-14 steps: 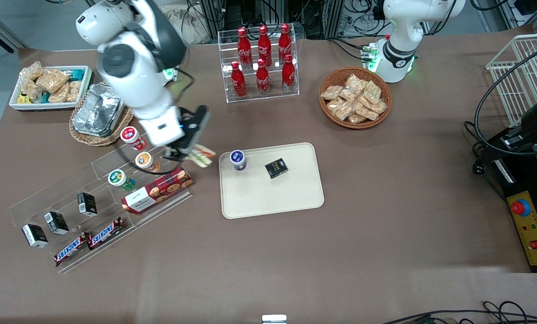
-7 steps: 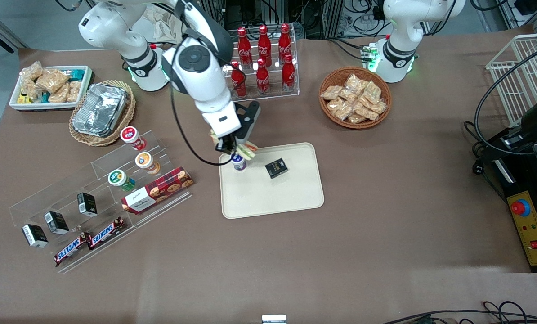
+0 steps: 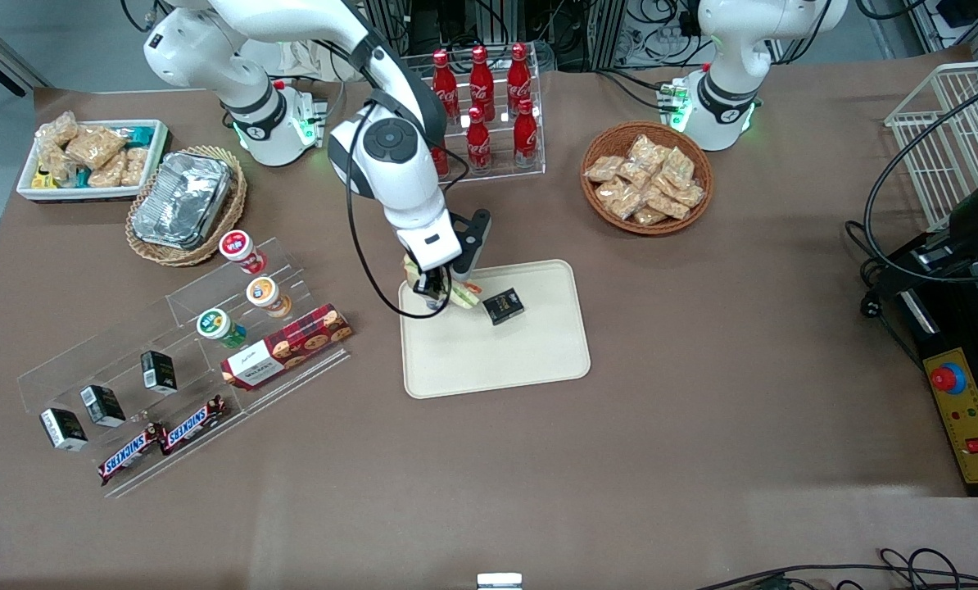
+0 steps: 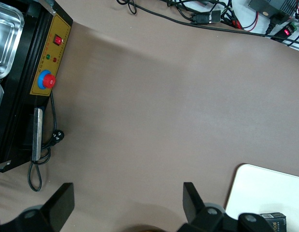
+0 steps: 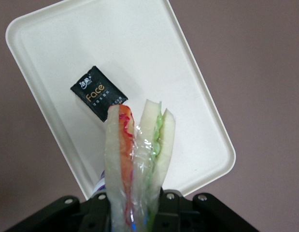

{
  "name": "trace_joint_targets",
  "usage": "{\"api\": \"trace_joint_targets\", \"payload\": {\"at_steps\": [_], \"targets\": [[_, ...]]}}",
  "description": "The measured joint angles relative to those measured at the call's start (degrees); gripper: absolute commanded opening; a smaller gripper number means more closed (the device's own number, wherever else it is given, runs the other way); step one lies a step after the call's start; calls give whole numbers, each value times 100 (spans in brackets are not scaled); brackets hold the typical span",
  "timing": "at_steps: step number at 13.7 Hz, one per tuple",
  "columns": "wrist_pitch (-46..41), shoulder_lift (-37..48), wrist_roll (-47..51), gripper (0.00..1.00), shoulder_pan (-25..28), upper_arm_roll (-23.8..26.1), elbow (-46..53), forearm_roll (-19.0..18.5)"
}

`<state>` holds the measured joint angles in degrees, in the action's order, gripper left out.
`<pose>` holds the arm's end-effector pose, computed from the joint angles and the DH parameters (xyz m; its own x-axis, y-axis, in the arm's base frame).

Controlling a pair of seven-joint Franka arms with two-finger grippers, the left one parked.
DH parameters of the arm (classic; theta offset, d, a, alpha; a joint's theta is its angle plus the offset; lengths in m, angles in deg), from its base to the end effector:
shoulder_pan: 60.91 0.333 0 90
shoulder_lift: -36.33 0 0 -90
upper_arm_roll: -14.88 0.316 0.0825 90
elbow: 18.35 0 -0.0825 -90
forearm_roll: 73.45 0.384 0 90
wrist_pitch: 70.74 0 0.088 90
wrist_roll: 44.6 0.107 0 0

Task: Place sandwich on tray
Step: 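Carry the sandwich over the cream tray beside the black packet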

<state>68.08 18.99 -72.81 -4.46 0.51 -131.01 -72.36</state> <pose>0.4577 0.4233 0.3397 0.3245 0.9388 0.1153 0.9322 -0.3380 0.1292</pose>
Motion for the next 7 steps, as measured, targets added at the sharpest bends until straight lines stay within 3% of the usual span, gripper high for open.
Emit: {"api": "trace_joint_targets", "payload": {"at_steps": [5, 7], "targets": [[8, -207, -15, 0, 100, 1, 168, -61], [18, -352, -28, 0, 168, 0, 311, -428]]}}
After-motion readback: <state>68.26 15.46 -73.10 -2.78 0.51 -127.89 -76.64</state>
